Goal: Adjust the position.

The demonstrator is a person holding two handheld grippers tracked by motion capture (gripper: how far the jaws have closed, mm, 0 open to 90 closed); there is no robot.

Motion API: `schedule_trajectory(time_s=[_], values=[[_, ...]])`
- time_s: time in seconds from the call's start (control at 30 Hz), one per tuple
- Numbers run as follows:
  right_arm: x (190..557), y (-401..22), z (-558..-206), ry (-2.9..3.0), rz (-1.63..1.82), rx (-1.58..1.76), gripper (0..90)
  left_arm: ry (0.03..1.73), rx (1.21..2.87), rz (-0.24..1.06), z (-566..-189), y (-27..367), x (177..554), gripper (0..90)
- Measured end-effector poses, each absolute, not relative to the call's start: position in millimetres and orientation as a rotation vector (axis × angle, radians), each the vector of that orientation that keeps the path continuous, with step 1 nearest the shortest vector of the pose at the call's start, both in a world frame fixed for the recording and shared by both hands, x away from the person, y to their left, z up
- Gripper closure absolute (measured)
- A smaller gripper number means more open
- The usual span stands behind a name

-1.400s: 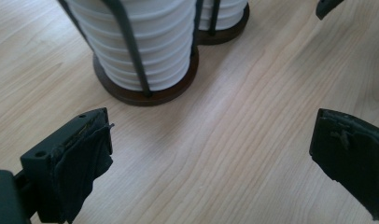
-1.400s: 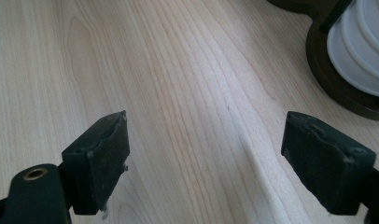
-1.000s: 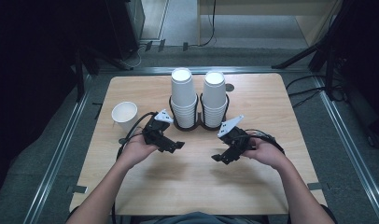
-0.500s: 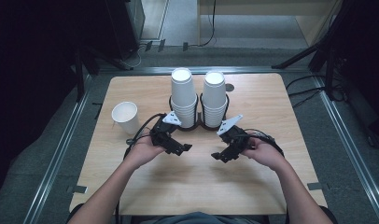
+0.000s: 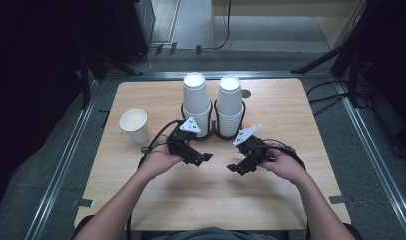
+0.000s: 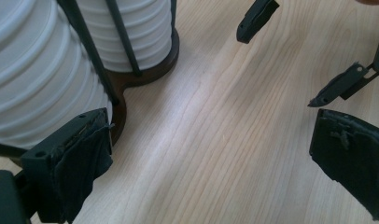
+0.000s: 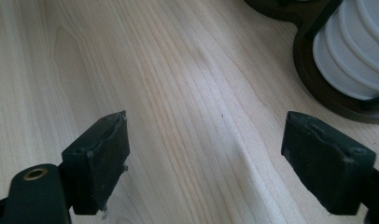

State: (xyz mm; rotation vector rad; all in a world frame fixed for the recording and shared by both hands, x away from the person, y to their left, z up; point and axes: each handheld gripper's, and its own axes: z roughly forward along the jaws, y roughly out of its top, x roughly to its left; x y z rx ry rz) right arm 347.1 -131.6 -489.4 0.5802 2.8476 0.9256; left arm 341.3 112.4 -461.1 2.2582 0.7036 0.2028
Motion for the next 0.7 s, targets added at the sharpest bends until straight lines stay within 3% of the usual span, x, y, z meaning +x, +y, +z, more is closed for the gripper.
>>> schedule_trajectory(time_s=[0.7], values=[[342.8, -133.8, -489.7, 2.853, 0.915, 0.578, 15.5, 0.677, 2.284, 0.197, -462.1, 109.5, 343.4, 0.0]])
